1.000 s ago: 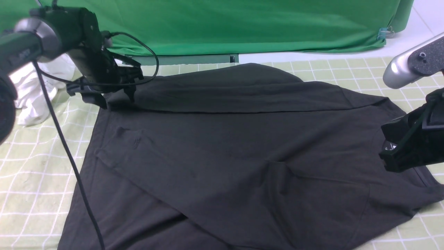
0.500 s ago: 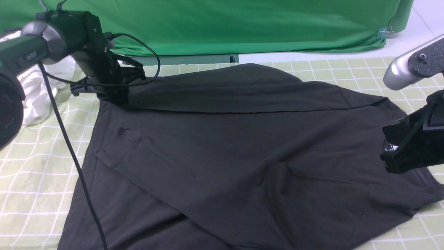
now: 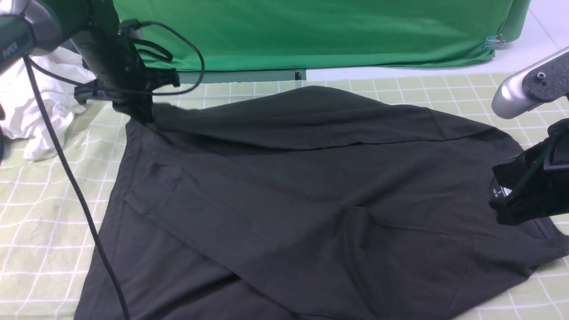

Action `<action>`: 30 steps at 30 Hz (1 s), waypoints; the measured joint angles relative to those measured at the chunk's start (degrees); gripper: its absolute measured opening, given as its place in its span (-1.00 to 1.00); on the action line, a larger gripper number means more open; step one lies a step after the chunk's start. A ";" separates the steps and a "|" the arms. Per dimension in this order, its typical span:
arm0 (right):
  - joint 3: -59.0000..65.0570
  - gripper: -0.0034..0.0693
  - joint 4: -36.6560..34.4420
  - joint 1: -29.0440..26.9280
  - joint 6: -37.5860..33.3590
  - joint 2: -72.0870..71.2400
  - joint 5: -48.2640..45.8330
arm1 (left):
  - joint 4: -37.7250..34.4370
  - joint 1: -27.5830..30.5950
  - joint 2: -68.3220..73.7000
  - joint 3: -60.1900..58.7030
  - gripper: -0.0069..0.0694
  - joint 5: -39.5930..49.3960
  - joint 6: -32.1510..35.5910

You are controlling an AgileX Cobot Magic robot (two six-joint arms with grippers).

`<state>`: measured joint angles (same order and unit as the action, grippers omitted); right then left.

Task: Fold a long-sleeved shirt over a green coffee tablecloth.
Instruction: 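Fold the left side of the dark shirt inward over its body with the left gripper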

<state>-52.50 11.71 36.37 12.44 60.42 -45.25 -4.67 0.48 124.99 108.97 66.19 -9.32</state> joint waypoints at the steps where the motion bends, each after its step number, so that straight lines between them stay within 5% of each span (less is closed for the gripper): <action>1: 0.00 -0.87 0.26 0.00 -0.43 0.00 -0.06 | -0.29 -0.07 -0.23 0.00 -0.74 1.16 0.57; 13: 0.00 -0.86 2.82 0.00 -1.10 0.00 -0.45 | 4.15 -5.92 -19.03 -20.17 -0.74 2.70 -3.97; 30: 0.00 -0.86 2.79 0.00 -1.88 0.00 -1.05 | 6.28 -11.38 -30.30 -50.47 -0.73 -7.48 -12.01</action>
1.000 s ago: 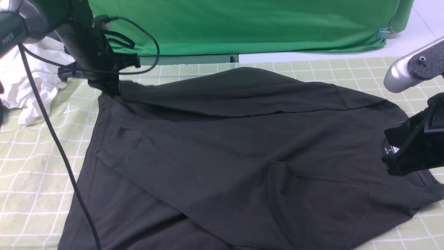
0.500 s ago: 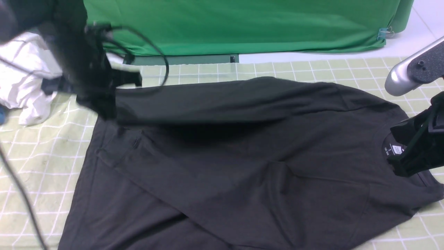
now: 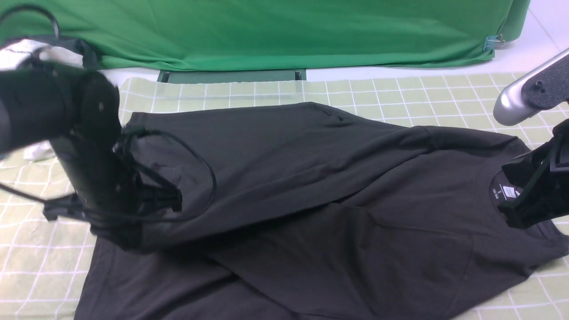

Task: Fold a long-sleeved shirt over a green coffee tablecloth.
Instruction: 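Fold the left side of the dark shirt inward over its body with the left gripper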

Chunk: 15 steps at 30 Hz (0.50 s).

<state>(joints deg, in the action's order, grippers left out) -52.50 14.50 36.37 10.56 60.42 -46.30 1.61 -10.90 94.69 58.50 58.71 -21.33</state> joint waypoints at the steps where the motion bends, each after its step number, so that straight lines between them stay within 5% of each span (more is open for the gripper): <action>1: 0.00 -0.85 0.00 0.00 -0.07 0.00 0.00 | -0.81 0.00 -0.05 -1.00 -0.73 -0.81 0.00; 7: 0.00 -0.84 0.00 0.00 -0.12 0.00 0.00 | -2.40 0.00 -0.11 -2.51 -0.50 -1.60 1.50; 15: 0.00 -0.81 -0.11 0.00 0.12 0.00 0.00 | -2.54 0.00 -1.23 -5.28 0.25 8.71 3.54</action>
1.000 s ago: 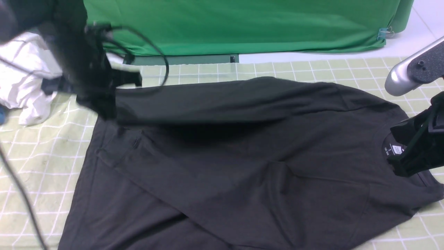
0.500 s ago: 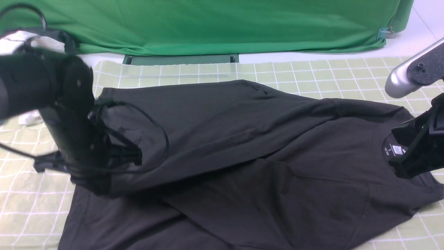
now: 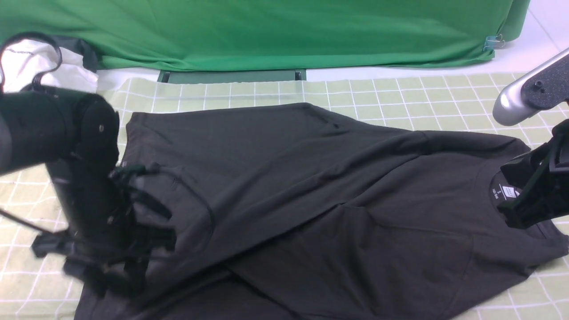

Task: Fold a long-sleeved shirt over a green coffee tablecloth.
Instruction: 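Fold the left side of the dark shirt inward over its body with the left gripper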

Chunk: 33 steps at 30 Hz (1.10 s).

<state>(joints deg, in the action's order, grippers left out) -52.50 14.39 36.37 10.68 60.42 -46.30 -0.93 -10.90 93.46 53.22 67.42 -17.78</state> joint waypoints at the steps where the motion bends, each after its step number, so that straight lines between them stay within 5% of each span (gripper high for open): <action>1: 0.00 -0.80 -0.04 0.00 0.22 0.00 0.00 | 0.06 0.00 -0.75 -1.69 0.30 0.20 0.00; 13: 0.00 -0.76 -0.04 0.00 0.85 0.00 0.39 | 0.44 0.00 -13.31 -18.07 0.45 -8.29 -0.32; 33: 0.00 -0.74 -1.26 0.00 0.14 0.00 0.88 | 3.86 0.00 -13.65 -23.16 0.44 -13.86 -6.20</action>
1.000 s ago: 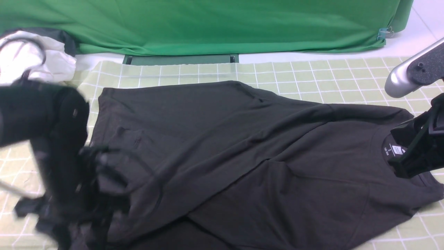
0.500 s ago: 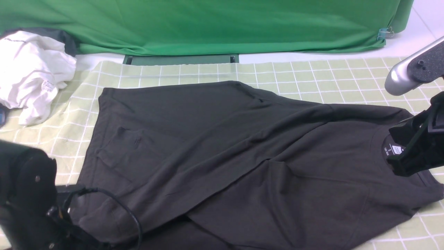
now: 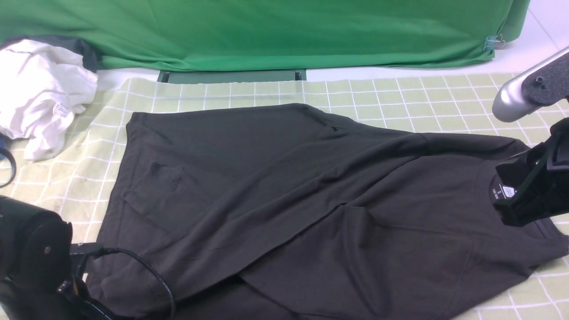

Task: Fold a long-sleeved shirt over a green coffee tablecloth.
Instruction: 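Fold the left side of the dark shirt inward over its body with the left gripper, then grasp the near edge of the shirt at its hem and shoulder corners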

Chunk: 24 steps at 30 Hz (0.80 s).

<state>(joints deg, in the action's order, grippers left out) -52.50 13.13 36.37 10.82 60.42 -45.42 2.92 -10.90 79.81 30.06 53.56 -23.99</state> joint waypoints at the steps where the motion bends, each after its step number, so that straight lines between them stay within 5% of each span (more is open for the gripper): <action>1: 0.00 -0.74 -0.13 0.00 -0.86 0.00 0.00 | 0.00 0.00 0.00 -0.05 0.42 -0.06 0.00; 6: -0.98 -0.74 -5.51 0.00 -8.03 0.00 -3.00 | -0.02 0.00 0.50 -0.05 0.06 -0.26 -0.17; 10: -3.89 -0.74 -13.53 0.00 -16.17 0.00 -10.21 | -1.69 0.00 3.23 0.47 -0.58 -0.26 0.39; 12: -5.08 -0.74 -16.32 0.00 -18.93 0.00 -12.77 | -1.81 0.00 4.39 1.06 -0.72 0.07 0.96; 19: -5.68 -0.73 -24.10 0.74 -27.10 3.32 -19.48 | 0.87 0.00 2.19 1.34 -0.78 2.38 1.60; 24: -3.11 -0.66 -24.98 7.89 -27.55 10.41 -16.76 | 3.65 0.00 -5.33 1.39 -0.78 6.89 1.65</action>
<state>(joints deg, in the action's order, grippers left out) -55.61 -11.84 44.26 -16.73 70.83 -62.18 6.57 -10.90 74.49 31.45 60.45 -22.34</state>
